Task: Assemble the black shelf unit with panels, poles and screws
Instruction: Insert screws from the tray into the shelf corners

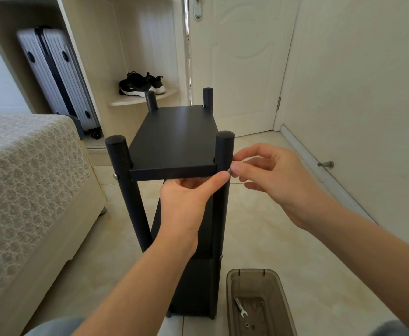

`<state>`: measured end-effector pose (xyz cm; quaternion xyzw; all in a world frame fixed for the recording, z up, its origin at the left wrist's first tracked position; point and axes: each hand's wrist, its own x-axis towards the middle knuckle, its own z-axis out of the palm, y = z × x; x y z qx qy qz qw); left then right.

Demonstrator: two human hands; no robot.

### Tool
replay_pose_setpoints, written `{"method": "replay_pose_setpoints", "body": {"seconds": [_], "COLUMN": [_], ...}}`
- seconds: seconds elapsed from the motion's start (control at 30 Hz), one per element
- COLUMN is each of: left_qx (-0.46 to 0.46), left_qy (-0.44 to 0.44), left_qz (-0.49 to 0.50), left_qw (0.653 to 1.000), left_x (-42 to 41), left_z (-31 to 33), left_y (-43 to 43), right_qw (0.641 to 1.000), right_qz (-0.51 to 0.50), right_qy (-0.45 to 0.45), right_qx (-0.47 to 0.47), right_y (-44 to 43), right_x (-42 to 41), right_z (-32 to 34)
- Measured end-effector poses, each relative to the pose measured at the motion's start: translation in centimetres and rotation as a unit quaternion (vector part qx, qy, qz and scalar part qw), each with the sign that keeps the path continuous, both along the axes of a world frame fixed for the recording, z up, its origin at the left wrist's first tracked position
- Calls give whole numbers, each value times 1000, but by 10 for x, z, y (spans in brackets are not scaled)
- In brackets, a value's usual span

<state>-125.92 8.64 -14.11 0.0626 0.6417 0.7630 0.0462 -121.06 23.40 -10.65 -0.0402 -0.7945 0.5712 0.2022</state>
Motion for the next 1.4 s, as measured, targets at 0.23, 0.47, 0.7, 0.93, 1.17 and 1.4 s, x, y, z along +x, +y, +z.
{"method": "replay_pose_setpoints", "body": {"seconds": [0.23,0.47,0.7,0.93,1.17,1.4], "left_qx": [-21,-115,-363,-444,-363,-335], "left_qy": [-23,-3,440,430,454,475], "left_qz": [-3,-34,153,47,35,32], "left_qw": [1000,993,807,785,813,813], "left_x": [0,8,12,-5,-17,-30], "left_z": [6,13,30,31,25,22], "left_y": [-9,-34,-54,-43,-42,-45], "right_qw": [988,985,986,972,981,987], "right_qz": [142,153,160,222,186,159], "right_qy": [-52,-79,-55,-69,-33,-17], "right_qx": [-31,-10,4,-47,-38,-16], "right_y": [5,-1,-4,-4,-4,-14], "right_x": [-10,-18,-23,-22,-22,-14], "right_z": [2,2,1,7,4,4]}}
